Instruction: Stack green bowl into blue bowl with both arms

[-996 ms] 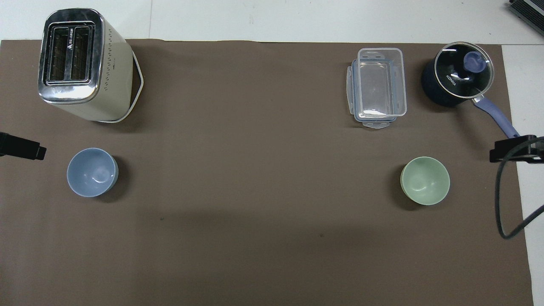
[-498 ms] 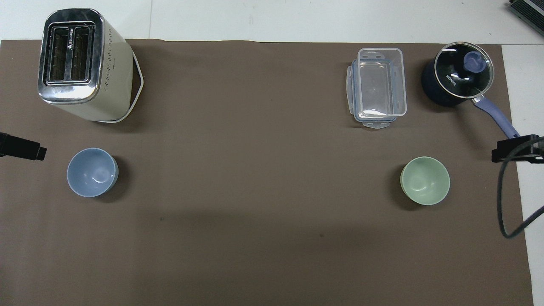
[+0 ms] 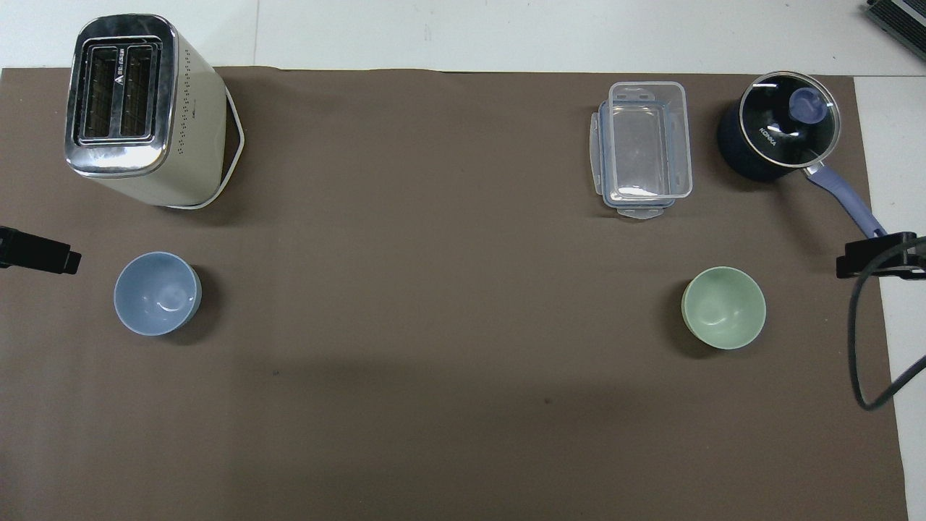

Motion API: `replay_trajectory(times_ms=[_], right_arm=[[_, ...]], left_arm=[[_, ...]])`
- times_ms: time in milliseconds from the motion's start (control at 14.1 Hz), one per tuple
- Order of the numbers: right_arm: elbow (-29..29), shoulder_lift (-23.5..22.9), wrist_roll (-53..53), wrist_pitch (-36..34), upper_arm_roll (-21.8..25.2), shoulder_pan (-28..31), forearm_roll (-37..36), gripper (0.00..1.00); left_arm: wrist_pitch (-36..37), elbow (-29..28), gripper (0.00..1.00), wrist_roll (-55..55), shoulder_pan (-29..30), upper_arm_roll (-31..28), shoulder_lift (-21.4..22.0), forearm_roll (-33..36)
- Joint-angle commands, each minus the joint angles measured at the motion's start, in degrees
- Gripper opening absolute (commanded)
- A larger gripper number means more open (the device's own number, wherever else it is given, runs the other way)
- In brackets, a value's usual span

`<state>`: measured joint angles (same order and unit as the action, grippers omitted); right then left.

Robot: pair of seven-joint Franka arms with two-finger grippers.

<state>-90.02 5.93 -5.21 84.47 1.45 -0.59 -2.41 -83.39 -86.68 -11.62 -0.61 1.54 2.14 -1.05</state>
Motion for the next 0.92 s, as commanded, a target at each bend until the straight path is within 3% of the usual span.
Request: replay_trajectory(times_ms=[0, 853], right_arm=[[-0.4, 0.3, 1.8, -0.2, -0.2, 0.8, 1.7, 1.00], [-0.5, 0.4, 1.8, 0.3, -0.3, 0.8, 1.6, 1.00]], left_arm=[[-0.3, -2.0, 1.00, 1.9, -0.4, 0.0, 1.6, 0.6], [-1.3, -4.1, 1.00, 3.0, -0.4, 0.0, 3.0, 0.6]])
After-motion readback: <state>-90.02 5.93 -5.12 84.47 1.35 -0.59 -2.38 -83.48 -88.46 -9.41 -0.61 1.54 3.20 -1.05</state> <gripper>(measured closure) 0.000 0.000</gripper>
